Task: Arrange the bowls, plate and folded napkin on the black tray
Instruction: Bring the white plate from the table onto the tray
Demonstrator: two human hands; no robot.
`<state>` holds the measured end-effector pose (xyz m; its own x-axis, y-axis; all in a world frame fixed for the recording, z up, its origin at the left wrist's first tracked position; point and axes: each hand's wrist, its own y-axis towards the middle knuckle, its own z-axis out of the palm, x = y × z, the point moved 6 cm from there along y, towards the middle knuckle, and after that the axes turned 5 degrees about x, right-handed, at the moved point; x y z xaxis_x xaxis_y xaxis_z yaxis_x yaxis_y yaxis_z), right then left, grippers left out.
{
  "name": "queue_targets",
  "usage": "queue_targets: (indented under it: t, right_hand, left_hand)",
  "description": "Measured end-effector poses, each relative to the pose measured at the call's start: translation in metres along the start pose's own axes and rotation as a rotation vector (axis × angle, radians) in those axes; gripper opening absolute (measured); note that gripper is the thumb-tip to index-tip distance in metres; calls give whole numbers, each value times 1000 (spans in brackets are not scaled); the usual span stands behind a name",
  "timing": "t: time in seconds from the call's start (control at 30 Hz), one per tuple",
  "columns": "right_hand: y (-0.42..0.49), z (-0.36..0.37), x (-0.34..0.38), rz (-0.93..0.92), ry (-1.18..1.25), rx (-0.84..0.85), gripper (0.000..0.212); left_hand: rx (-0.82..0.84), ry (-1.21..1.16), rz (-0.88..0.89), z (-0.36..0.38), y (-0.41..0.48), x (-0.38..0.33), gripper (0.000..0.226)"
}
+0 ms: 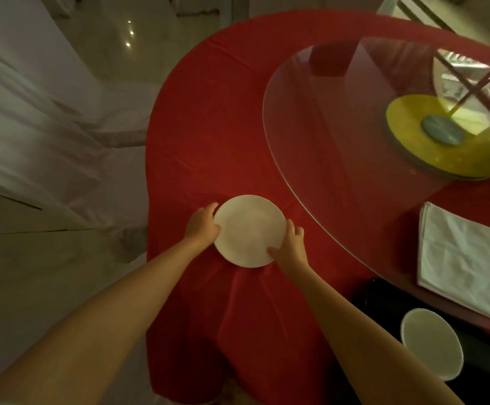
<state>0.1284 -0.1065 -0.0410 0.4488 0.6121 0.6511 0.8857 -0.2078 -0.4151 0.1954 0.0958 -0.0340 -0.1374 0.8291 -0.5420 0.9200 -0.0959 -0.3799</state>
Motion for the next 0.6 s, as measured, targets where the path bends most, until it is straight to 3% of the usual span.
queue_targets:
  t: [0.17, 0.43, 0.53, 0.6]
  right_hand:
    - [-2, -17, -9, 21, 11, -46, 68]
    - [-28, -82, -16, -42, 83, -107, 66]
    - [-50, -116, -26, -51, 108, -165, 66]
    - [-111, -171, -75, -64, 113, -266, 65]
  left_hand:
    - [-26, -85, 35, 0, -6, -16, 55]
    - [-62, -187, 71, -1, -27, -81, 54]
    - [-89, -222, 95, 4, -46, -112, 53]
    - [-52, -226, 201, 44, -98, -172, 51]
